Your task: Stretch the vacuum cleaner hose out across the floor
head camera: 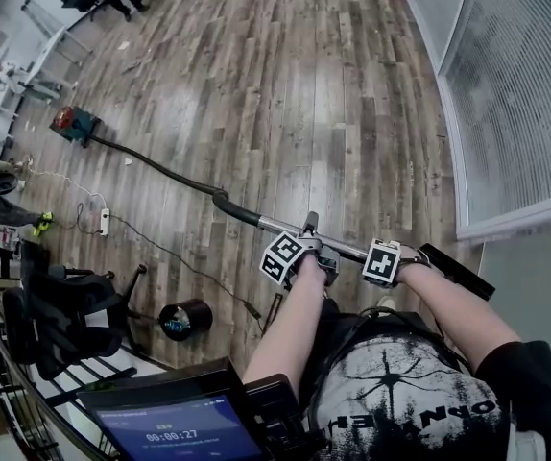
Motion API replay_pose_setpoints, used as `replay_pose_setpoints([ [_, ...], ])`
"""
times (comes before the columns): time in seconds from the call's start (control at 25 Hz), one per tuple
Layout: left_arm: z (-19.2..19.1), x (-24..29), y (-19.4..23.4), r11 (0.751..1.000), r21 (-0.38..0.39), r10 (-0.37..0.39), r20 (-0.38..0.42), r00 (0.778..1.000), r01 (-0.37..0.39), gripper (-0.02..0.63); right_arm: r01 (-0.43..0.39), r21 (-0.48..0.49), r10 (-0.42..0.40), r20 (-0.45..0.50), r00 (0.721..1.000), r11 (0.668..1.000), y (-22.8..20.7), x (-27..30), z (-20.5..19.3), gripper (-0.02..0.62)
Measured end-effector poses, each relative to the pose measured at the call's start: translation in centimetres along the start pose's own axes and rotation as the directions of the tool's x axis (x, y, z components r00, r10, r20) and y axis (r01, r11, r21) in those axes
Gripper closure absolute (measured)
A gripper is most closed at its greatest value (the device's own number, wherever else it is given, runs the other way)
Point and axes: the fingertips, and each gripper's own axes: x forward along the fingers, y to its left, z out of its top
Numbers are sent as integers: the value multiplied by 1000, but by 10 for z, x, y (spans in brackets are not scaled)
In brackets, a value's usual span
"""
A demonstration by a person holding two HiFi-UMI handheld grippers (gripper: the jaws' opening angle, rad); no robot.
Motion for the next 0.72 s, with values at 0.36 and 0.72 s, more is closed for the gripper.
replay_pose_setpoints([
  [0.36, -6, 20, 34, 1000, -26, 10, -58, 998, -11, 545, 5, 19, -4, -6, 1000, 1000, -13, 26, 1, 512],
  [0.72, -24, 52, 52, 998, -17, -56, -207, 977, 54, 511, 28, 45, -25, -72, 997, 999, -38, 43, -12, 514],
])
